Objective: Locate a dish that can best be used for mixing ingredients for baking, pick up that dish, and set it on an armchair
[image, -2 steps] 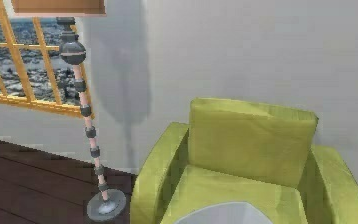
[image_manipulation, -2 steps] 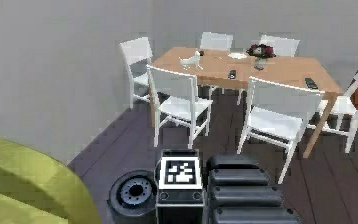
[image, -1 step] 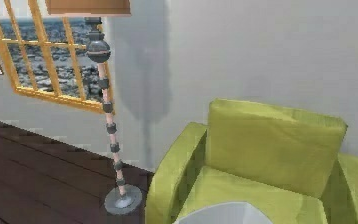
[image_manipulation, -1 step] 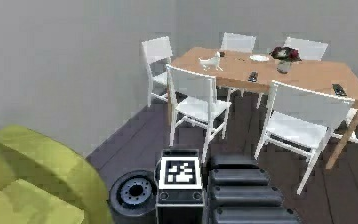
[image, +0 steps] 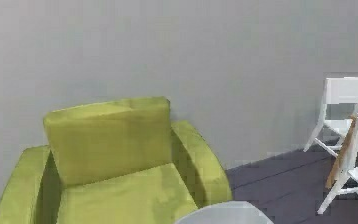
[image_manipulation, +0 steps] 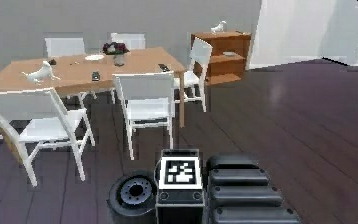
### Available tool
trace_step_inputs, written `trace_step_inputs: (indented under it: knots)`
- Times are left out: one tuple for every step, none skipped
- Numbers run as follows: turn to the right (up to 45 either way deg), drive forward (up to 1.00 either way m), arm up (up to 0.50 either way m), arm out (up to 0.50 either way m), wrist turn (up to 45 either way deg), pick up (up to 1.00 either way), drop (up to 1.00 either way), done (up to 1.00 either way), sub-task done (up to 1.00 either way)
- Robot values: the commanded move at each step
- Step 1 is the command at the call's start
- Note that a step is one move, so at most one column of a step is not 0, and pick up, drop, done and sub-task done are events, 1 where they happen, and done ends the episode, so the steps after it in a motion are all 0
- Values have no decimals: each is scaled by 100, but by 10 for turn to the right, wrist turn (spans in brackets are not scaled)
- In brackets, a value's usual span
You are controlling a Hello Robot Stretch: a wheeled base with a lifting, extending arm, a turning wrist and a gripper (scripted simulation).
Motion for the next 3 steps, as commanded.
trace_step_inputs:
  knots:
    - [360,0,0,0,0,0,0,0,0]
    - [0,80,0,0,0,0,0,0,0]
    - [-60,0,0,0,0,0,0,0,0]
